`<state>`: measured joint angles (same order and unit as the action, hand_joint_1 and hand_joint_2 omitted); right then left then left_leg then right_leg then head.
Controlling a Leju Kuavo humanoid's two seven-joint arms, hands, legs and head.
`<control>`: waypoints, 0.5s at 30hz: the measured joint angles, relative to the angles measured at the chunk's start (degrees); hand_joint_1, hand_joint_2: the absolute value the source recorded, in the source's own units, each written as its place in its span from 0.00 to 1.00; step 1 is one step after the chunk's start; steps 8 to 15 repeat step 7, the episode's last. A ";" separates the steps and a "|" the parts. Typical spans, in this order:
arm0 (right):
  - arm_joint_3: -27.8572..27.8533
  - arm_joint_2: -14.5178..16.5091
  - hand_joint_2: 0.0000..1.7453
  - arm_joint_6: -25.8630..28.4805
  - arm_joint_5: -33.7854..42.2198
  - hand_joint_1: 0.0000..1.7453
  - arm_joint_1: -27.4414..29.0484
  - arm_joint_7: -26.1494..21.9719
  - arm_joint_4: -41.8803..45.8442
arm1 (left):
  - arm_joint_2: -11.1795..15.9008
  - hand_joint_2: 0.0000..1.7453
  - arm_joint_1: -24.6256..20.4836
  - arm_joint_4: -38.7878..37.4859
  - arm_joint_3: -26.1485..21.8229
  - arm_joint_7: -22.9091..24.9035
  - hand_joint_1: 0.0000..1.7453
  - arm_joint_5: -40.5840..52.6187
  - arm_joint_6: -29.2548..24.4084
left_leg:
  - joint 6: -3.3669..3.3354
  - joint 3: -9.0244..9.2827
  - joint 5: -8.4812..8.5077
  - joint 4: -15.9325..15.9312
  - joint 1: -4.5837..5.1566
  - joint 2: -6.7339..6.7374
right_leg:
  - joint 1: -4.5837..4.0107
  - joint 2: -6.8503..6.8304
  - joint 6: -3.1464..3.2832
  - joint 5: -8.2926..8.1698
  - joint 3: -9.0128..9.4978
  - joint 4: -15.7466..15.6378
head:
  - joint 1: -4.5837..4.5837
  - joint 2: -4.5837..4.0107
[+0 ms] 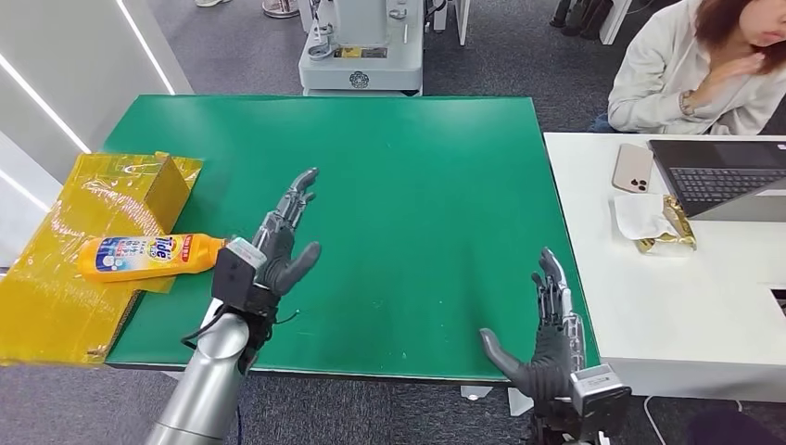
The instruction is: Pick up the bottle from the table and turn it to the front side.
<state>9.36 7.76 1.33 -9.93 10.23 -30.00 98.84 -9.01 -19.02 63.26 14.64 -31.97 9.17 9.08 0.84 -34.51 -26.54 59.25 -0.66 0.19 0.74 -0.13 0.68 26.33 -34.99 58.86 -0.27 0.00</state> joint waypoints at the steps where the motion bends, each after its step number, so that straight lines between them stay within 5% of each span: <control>1: 0.48 0.00 1.00 0.43 -0.10 0.00 0.22 -0.03 0.05 | -0.42 1.00 0.79 0.55 1.25 -0.14 0.00 -1.04 0.42 | -0.01 0.00 -0.01 0.00 0.00 0.00 | 0.00 0.00 0.00 0.00 0.00 0.00 | 0.00 0.00; 6: 2.75 0.00 1.00 2.14 -0.25 0.00 1.07 -0.21 0.24 | -1.80 1.00 3.72 1.49 6.71 -1.14 0.00 -3.83 0.10 | -0.05 -0.01 -0.04 0.00 0.00 0.01 | 0.00 0.00 -0.01 0.01 0.00 -0.01 | 0.00 0.00; 15: 2.92 0.00 1.00 2.22 -0.25 0.00 1.12 -0.22 0.27 | -1.87 1.00 3.93 1.56 7.08 -1.14 0.00 -3.94 0.04 | -0.05 -0.01 -0.04 0.00 0.00 0.01 | 0.00 0.00 -0.01 0.01 0.00 -0.01 | 0.00 0.00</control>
